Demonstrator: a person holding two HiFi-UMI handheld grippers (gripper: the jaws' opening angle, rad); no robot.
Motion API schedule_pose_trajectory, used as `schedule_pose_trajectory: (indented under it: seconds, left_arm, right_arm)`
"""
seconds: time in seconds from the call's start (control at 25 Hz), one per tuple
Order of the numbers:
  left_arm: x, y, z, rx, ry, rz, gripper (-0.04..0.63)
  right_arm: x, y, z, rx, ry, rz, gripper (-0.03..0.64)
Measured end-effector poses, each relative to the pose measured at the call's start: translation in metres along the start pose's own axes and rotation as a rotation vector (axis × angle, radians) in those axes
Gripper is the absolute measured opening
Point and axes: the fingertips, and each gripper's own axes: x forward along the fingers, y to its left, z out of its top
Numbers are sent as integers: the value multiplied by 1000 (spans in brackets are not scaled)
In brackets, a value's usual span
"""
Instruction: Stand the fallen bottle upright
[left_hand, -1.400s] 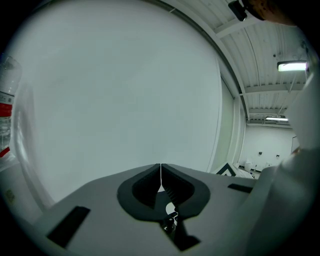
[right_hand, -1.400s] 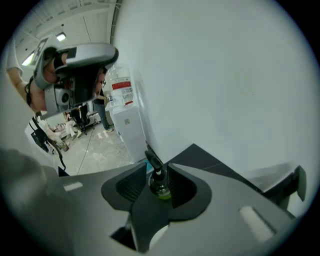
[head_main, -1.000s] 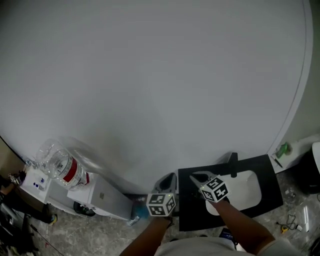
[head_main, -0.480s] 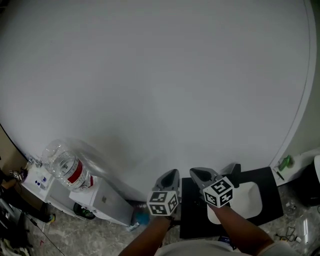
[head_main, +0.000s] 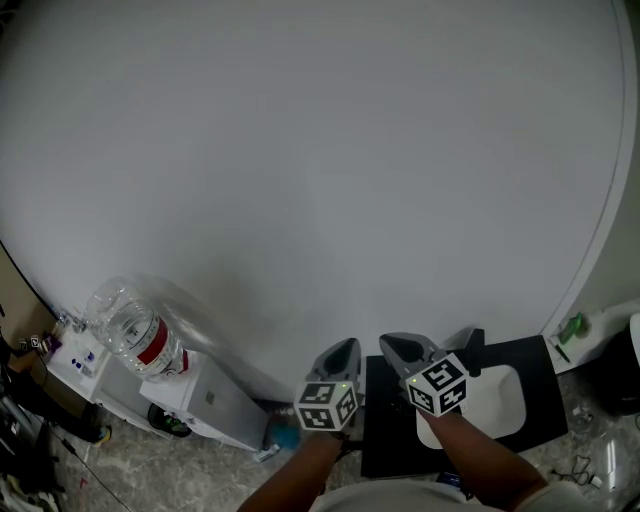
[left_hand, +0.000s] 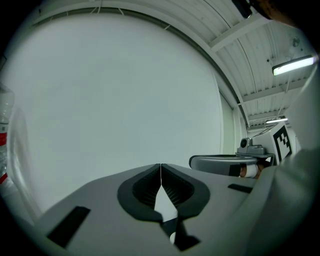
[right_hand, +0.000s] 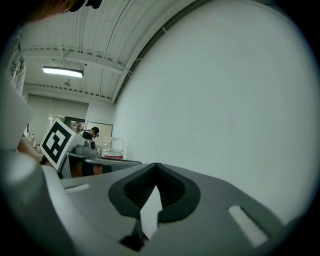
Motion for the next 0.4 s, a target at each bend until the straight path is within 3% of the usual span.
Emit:
schedule_pose_trajectory:
  seconds: [0.4]
  left_arm:
    - [-3,-5,0,6,-6,-19,9]
  right_arm:
    - [-3,9,4,-46,-3,-5,2]
